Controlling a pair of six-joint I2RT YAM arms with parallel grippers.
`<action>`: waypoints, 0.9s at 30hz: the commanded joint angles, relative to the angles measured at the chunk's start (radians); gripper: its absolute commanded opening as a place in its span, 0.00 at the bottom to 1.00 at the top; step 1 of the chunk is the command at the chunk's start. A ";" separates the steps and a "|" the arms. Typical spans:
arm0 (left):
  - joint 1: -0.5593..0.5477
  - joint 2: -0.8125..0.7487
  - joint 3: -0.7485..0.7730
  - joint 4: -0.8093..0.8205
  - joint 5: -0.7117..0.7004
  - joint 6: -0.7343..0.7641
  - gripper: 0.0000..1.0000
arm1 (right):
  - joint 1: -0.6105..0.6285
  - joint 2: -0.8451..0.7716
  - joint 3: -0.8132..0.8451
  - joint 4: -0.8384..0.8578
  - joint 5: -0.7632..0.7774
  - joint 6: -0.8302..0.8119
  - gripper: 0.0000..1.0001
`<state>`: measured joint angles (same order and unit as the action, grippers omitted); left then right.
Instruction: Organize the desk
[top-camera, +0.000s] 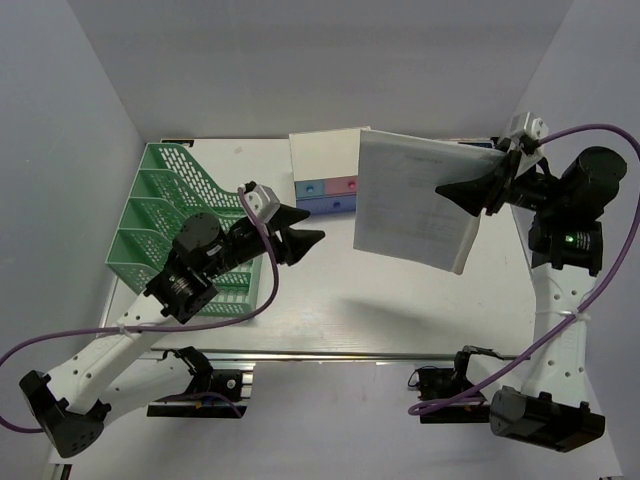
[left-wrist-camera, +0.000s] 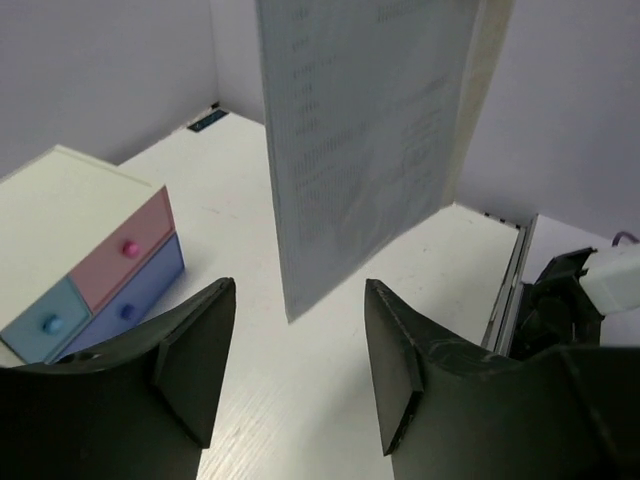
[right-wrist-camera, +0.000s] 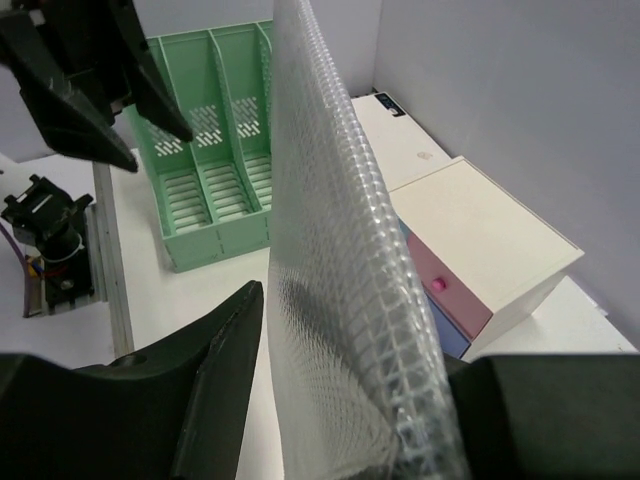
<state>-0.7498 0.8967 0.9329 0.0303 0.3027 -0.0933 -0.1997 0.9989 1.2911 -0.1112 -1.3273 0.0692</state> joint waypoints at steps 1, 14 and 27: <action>-0.011 -0.066 -0.008 -0.084 0.004 0.009 0.63 | 0.029 0.016 0.086 -0.039 0.062 -0.031 0.00; -0.020 -0.406 -0.075 -0.394 0.012 -0.029 0.55 | 0.301 0.178 0.132 -0.094 0.250 -0.132 0.00; -0.010 -0.476 -0.037 -0.526 -0.033 -0.060 0.50 | 0.681 0.447 0.304 -0.151 0.405 -0.236 0.00</action>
<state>-0.7666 0.4423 0.8715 -0.4541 0.2935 -0.1349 0.4160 1.4158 1.4944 -0.2878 -0.9623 -0.1322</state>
